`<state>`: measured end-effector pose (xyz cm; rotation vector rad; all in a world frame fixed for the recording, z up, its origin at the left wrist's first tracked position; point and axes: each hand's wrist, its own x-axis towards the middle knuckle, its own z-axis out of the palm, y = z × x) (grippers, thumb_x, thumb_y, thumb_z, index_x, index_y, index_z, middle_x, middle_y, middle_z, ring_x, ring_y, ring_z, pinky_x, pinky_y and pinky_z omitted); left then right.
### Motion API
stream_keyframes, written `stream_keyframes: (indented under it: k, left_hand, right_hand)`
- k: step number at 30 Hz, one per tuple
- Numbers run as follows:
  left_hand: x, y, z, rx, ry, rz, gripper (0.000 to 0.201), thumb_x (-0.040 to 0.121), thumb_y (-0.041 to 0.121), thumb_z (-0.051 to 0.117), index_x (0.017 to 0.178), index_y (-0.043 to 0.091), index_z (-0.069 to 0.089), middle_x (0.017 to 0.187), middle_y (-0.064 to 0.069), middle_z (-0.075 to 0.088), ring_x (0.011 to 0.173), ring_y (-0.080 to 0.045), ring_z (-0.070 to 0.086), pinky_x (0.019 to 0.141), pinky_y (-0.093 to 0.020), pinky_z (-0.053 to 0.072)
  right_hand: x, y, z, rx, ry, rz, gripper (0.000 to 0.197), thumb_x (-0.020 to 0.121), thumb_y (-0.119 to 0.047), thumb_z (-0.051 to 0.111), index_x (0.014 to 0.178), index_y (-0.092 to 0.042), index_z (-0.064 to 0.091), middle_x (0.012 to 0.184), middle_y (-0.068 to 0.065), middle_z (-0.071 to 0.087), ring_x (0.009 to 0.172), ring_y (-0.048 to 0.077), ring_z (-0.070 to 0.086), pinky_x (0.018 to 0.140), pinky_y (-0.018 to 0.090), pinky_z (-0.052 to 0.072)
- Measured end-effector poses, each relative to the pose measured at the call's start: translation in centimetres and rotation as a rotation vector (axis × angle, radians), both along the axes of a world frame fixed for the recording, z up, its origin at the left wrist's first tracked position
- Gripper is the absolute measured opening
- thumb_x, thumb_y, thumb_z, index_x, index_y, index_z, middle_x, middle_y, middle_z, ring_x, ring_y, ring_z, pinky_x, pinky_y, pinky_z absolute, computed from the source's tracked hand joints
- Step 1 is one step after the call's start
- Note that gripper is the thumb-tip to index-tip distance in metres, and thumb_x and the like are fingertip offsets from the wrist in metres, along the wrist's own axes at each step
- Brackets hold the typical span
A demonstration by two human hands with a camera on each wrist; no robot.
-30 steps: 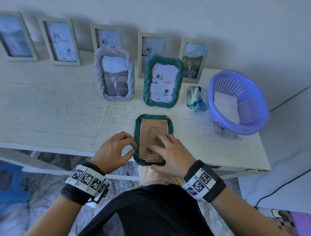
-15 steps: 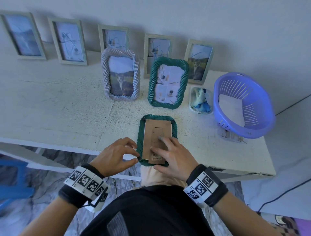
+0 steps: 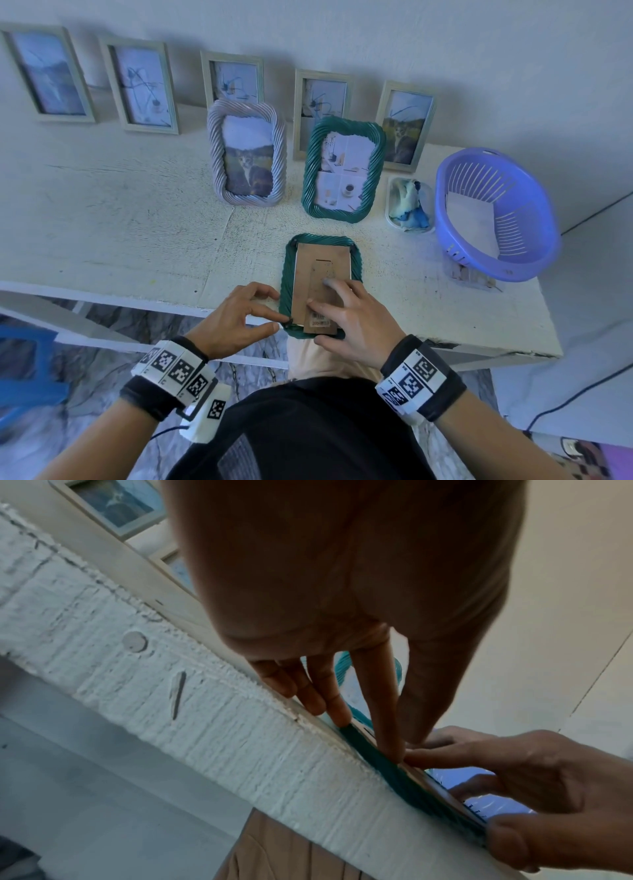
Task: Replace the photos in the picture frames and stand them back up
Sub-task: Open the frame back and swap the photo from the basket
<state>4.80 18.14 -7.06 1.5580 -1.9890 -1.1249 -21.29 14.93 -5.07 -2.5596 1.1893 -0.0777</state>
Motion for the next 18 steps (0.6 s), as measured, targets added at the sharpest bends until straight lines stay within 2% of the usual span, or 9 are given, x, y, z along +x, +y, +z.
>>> stream_keyframes:
  k: [11, 14, 18]
  left_hand:
    - [-0.09, -0.02, -0.46, -0.071, -0.03, -0.013, 0.038, 0.076, 0.063, 0.05, 0.099, 0.044, 0.075, 0.119, 0.028, 0.045, 0.117, 0.005, 0.039, 0.1, -0.022, 0.034]
    - [-0.11, -0.06, -0.42, -0.082, -0.04, -0.02, 0.037, 0.077, 0.062, 0.05, 0.098, 0.044, 0.075, 0.118, 0.027, 0.045, 0.115, 0.005, 0.039, 0.099, -0.022, 0.034]
    - [-0.17, -0.84, -0.01, -0.107, -0.071, -0.039, 0.033, 0.08, 0.057, 0.05, 0.095, 0.04, 0.074, 0.109, 0.018, 0.05, 0.108, -0.002, 0.048, 0.096, -0.029, 0.042]
  right_hand:
    - [-0.01, -0.13, -0.15, 0.012, 0.006, 0.005, 0.06, 0.079, -0.053, 0.061, 0.134, -0.031, 0.054, 0.145, 0.008, 0.039, 0.128, 0.032, 0.036, 0.096, 0.05, 0.047]
    - [-0.02, -0.09, -0.13, 0.018, 0.012, 0.007, 0.06, 0.079, -0.054, 0.061, 0.135, -0.031, 0.054, 0.146, 0.007, 0.038, 0.129, 0.032, 0.035, 0.097, 0.049, 0.047]
    - [-0.08, -0.28, 0.43, 0.043, 0.033, 0.025, 0.063, 0.081, -0.055, 0.06, 0.138, -0.031, 0.049, 0.148, 0.006, 0.033, 0.131, 0.029, 0.031, 0.1, 0.046, 0.043]
